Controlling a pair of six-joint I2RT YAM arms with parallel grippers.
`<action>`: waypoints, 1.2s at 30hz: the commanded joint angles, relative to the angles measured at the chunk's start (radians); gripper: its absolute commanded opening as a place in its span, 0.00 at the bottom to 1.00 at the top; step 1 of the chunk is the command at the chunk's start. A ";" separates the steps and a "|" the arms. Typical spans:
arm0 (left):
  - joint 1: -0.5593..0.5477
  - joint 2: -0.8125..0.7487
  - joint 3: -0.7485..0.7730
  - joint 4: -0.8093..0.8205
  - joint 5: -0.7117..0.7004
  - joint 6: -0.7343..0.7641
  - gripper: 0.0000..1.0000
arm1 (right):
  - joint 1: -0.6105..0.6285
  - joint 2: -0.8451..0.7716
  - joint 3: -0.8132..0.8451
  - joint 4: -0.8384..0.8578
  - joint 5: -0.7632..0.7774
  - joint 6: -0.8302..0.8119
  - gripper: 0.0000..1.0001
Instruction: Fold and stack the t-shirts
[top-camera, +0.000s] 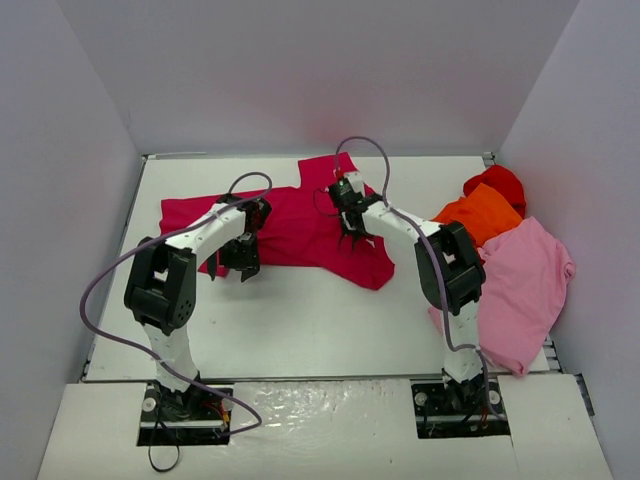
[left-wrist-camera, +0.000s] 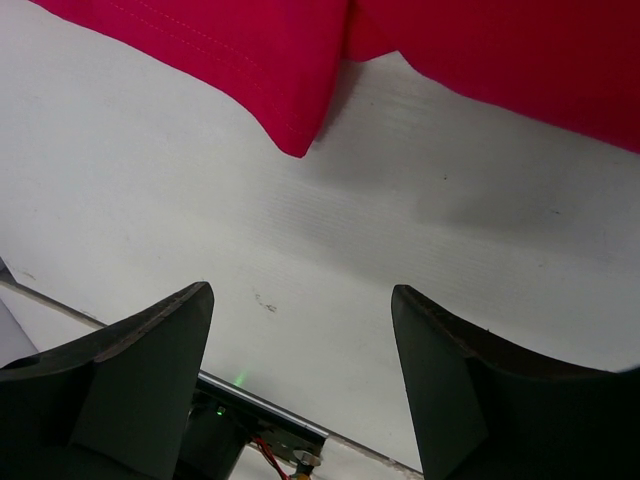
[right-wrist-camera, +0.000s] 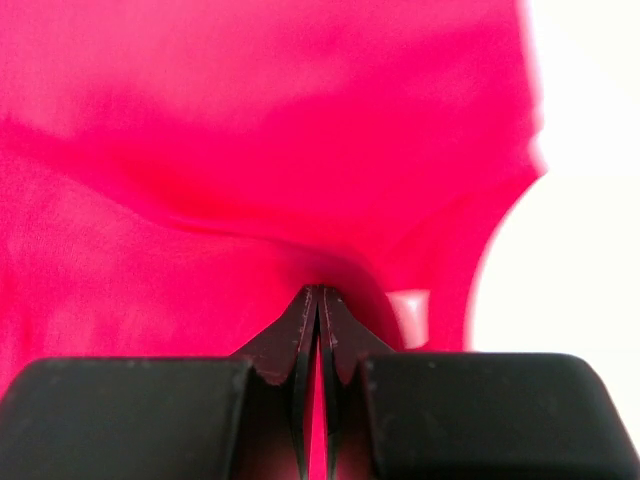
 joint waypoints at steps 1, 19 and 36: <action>-0.004 -0.014 0.000 -0.003 -0.024 -0.001 0.69 | -0.041 0.011 0.218 -0.020 0.160 -0.083 0.00; -0.004 -0.085 -0.005 0.025 -0.009 0.001 0.26 | 0.045 -0.151 -0.141 0.061 -0.198 0.087 0.00; -0.002 -0.171 -0.002 0.000 -0.006 0.025 0.00 | 0.071 -0.182 -0.510 0.112 -0.166 0.145 0.00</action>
